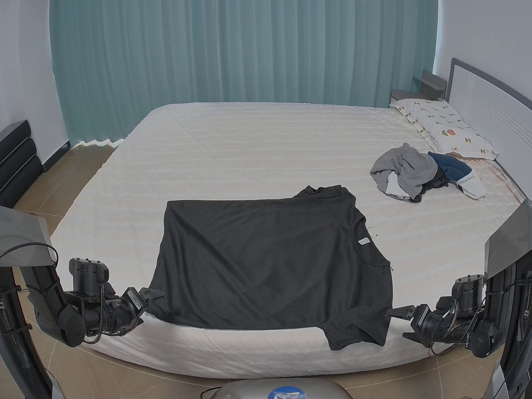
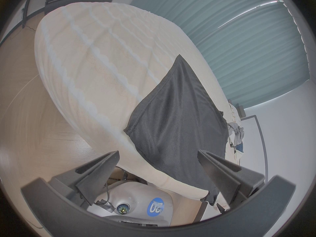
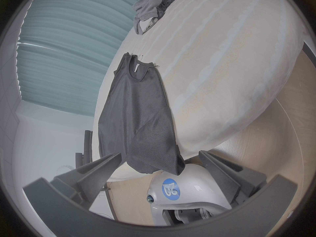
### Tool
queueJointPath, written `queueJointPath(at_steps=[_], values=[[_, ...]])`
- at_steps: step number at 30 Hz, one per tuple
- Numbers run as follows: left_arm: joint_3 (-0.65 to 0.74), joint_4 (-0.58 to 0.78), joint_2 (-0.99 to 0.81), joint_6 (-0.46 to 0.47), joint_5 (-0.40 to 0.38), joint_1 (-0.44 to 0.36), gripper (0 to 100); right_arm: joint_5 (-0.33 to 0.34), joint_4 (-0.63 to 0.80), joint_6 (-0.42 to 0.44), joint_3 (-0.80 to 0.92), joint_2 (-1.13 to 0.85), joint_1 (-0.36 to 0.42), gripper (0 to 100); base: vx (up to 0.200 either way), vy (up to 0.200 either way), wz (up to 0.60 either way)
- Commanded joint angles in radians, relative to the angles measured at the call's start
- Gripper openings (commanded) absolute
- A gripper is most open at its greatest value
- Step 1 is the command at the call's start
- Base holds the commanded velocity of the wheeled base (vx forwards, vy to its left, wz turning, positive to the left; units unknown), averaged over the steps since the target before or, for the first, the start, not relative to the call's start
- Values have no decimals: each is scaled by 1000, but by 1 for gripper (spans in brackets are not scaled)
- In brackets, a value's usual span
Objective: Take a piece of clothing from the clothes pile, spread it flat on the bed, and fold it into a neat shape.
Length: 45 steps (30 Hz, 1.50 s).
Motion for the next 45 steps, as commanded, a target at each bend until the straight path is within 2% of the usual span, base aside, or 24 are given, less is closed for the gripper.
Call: queueJointPath(at_steps=[1,11,15,21,27,34,39,40,45], values=[[-8,-1,17,10,0,15,100,-1,-10,0,10,3,1,100,0,0,0],[-16,-5,29,33,6,29,100,-7,-12,0,7,9,5,100,0,0,0],[-22,-12,52,44,44,29,100,-7,-12,0,7,9,5,100,0,0,0],[-66,-4,78,44,52,18,100,-7,-12,-1,2,11,2,100,0,0,0],[-83,-7,100,46,93,-12,100,-7,-12,-1,4,12,7,100,0,0,0],[-149,-12,187,85,257,-84,100,-9,-12,-1,4,11,7,100,0,0,0],[-163,-8,206,92,308,-100,100,-9,-12,-1,4,11,7,100,0,0,0],[-161,-12,206,92,308,-100,0,-9,-12,-1,4,11,7,100,0,0,0],[-143,-10,202,92,310,-92,0,-7,-12,-1,1,6,7,100,0,0,0]])
